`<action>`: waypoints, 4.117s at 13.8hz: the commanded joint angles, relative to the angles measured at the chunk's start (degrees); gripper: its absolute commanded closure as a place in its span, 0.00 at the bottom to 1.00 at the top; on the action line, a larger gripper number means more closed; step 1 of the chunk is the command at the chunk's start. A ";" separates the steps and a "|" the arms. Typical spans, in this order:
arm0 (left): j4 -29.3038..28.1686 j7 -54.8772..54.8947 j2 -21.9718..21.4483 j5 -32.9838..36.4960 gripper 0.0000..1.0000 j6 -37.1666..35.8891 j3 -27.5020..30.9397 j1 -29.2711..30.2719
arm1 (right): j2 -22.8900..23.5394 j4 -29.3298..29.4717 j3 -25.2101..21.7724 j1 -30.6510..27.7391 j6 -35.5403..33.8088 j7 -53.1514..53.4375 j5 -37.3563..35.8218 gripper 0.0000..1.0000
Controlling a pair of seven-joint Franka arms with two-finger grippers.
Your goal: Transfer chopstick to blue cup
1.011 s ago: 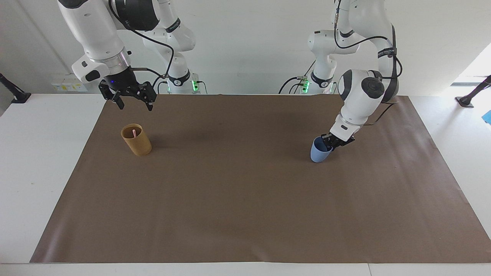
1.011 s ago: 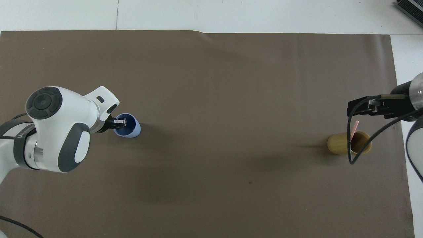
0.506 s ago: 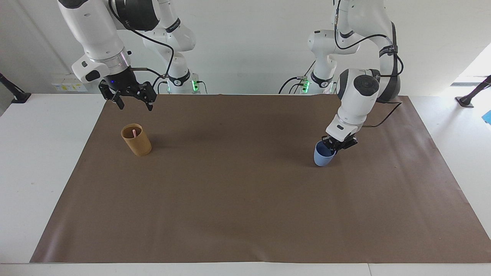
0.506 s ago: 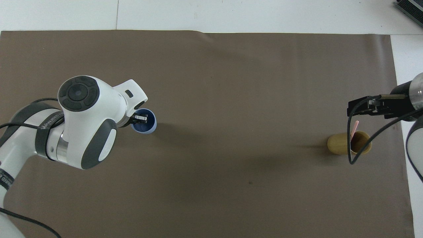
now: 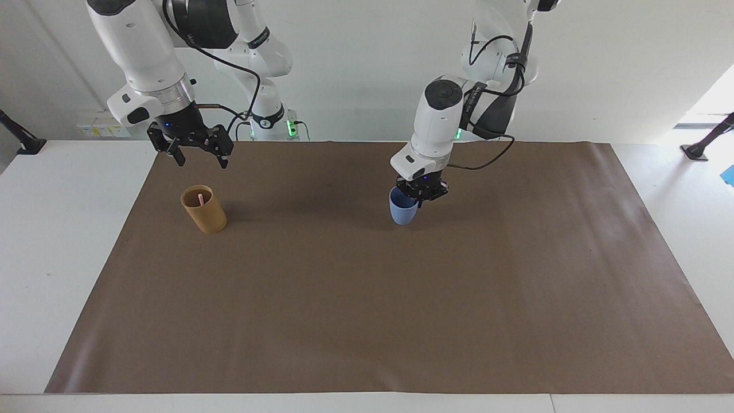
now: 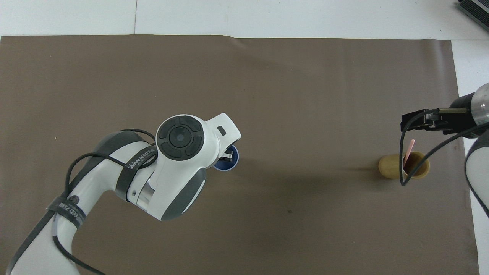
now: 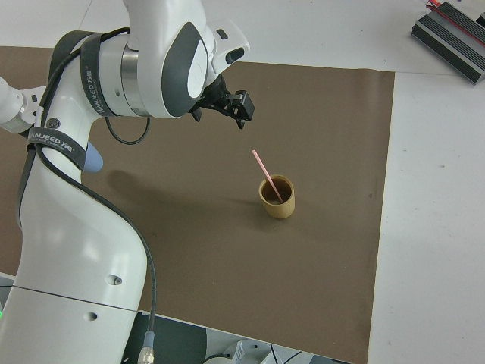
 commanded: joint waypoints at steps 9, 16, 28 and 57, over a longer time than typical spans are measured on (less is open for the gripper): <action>2.35 -4.83 4.90 -1.77 1.00 5.81 1.00 -7.15 | -2.19 -16.98 0.03 -5.72 16.02 -14.49 0.18 0.00; 3.23 -6.32 7.18 0.76 1.00 6.08 1.44 -7.07 | -3.07 -18.13 -0.05 -5.81 15.14 -17.15 0.18 0.52; 4.10 -8.43 4.90 2.10 0.00 3.98 2.23 -2.67 | -3.16 -16.12 -0.84 -6.60 11.99 -16.80 0.18 1.00; 15.44 28.31 -10.66 0.78 0.00 -28.64 2.85 30.64 | -0.44 -1.08 3.64 9.91 9.59 55.44 7.83 1.00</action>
